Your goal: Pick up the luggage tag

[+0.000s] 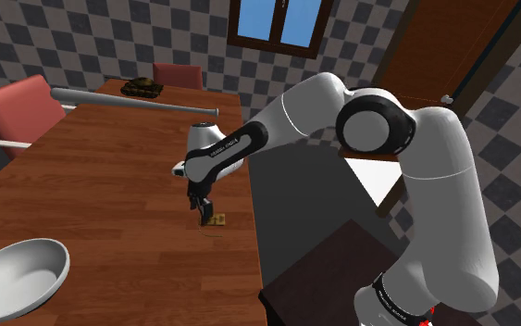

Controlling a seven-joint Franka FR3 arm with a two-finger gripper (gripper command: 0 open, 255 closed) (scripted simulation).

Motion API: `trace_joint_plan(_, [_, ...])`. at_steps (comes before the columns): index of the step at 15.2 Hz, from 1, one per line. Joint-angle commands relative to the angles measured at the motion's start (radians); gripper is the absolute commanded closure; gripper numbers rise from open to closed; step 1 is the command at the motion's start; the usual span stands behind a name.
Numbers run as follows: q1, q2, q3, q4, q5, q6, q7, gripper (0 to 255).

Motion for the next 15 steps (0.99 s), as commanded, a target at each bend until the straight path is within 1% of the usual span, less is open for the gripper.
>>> trace_joint_plan(1, [0.002, 0.025, 0.000, 0.010, -0.002, 0.016, -0.005, 0])
trace_joint_plan(5, [0.005, 0.075, -0.003, 0.025, -0.004, 0.050, -0.009, 0])
trace_joint_plan(7, [0.005, 0.075, -0.003, 0.025, -0.004, 0.050, -0.009, 0])
trace_joint_plan(8, [0.004, 0.073, -0.003, 0.023, -0.004, 0.049, -0.010, 255])
trace_joint_plan(15, [0.005, 0.073, -0.003, 0.024, -0.004, 0.049, -0.009, 255])
